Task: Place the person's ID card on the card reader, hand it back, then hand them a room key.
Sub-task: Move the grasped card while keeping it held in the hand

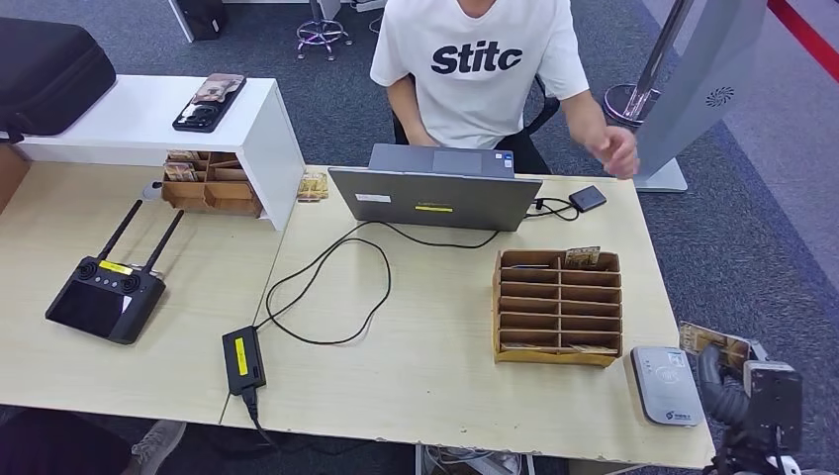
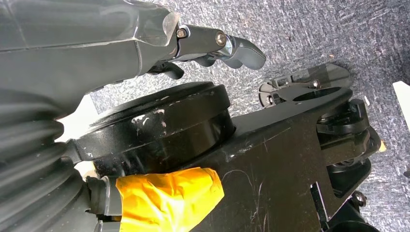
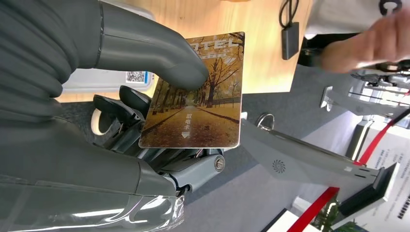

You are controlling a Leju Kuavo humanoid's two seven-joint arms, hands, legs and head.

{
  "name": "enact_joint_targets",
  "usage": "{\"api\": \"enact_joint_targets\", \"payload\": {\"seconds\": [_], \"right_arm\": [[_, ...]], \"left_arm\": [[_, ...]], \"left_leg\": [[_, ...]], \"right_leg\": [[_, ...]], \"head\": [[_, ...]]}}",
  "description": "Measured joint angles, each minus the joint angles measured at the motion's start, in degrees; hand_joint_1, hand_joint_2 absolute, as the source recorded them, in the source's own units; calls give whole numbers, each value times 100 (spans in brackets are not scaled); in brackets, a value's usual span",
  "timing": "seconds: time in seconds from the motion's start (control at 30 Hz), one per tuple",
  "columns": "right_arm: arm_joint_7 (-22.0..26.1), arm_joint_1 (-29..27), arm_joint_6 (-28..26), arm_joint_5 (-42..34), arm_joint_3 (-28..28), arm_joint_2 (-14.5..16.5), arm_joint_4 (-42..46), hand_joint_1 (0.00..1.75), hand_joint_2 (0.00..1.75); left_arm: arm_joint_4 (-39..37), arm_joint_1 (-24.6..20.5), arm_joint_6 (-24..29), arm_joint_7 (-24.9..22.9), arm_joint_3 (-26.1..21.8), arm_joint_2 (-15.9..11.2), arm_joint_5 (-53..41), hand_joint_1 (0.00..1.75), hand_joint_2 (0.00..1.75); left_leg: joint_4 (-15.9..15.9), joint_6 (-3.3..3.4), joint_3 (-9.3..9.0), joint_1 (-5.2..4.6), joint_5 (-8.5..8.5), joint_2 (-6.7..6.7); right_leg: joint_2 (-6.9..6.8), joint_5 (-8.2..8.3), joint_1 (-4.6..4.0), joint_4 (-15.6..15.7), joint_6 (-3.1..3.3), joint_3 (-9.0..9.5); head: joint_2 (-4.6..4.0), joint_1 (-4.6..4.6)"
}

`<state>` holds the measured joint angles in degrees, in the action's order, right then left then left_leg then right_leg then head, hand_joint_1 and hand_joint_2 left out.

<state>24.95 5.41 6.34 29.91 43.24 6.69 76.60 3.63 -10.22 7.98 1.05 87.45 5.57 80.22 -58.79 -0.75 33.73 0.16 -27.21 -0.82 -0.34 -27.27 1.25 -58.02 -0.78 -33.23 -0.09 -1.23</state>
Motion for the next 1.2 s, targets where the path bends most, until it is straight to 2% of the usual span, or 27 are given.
{"api": "enact_joint_targets", "payload": {"seconds": [0.6,1.2], "right_arm": [[-83,-113,-26,196,-171,209,-782,175,175],[-62,-42,-128,204,-189,220,-1136,175,175]], "left_arm": [[0,5,0,7,2,0,-7,0,175],[0,4,-12,-5,2,2,-24,0,175]], "left_leg": [[1,0,0,0,0,0],[0,5,-29,1,-3,7]], "right_leg": [[0,-1,0,0,1,0],[3,0,-1,7,0,32]], "head": [[0,0],[0,1]]}}
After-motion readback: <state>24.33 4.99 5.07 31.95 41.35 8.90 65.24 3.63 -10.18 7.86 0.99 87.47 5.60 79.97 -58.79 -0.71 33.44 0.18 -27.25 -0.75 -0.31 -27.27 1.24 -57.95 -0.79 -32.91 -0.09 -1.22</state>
